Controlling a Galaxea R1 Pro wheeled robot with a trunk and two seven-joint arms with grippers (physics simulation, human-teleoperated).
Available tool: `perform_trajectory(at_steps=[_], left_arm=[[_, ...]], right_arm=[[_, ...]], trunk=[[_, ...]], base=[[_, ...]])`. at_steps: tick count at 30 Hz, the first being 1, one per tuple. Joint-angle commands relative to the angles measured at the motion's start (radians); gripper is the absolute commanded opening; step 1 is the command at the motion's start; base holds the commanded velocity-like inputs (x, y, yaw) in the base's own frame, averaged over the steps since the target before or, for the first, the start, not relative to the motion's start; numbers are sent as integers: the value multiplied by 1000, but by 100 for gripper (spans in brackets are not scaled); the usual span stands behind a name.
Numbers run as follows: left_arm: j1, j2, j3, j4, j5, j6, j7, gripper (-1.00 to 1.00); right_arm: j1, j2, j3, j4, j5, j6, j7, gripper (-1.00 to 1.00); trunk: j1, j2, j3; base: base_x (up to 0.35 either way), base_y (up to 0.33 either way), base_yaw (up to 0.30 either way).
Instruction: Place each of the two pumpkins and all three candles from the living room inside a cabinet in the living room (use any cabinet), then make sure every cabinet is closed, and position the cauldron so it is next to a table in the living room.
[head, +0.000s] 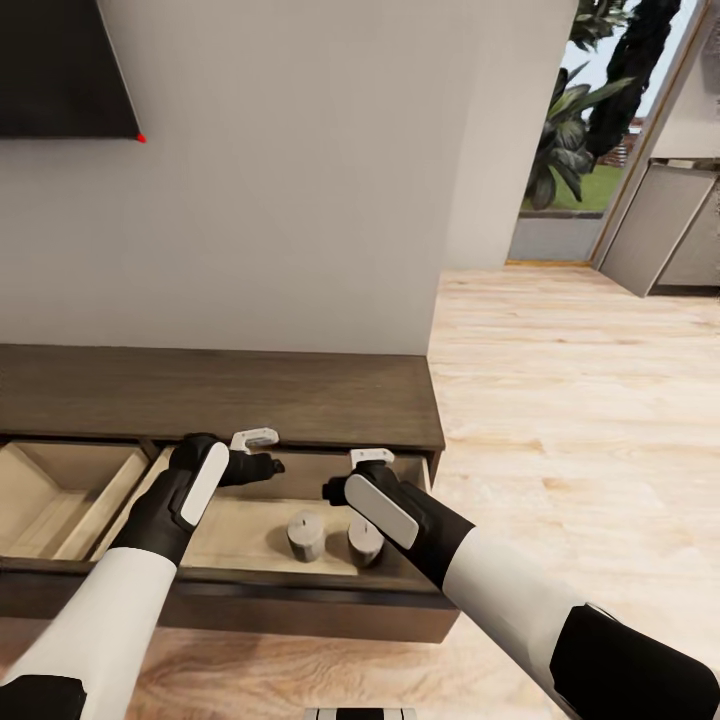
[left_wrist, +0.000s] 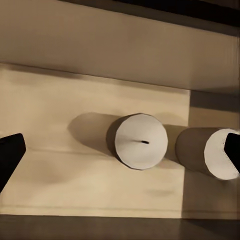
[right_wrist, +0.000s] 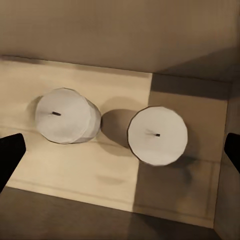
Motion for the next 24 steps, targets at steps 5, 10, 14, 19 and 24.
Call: perform_trajectory(at_steps=[5,10,14,19,24], left_arm=[[0,1,-3,-1,10,3,10,100],[-8,1,-5,3,17,3,6,100],[-8,1,-5,3,17,3,6,100],[-8,1,-5,3,17,3,6,100],[-8,1,-5,3,17,3,6,100]], right_arm=[[-1,0,2,-1,-6,2,-7,100],[-5,-9,0,11,-8,-12,17,100],[-5,-9,0,11,-8,-12,17,100],[-5,-9,0,11,-8,-12,17,100],[-5,-9,0,11,-8,-12,17,100]], trunk=[[-2,1,19],[-2,1,18],[-2,1,18],[-2,1,18],[-2,1,18]], base=[[-7,0,0],[0,0,0],[0,0,0],[0,0,0],[0,0,0]])
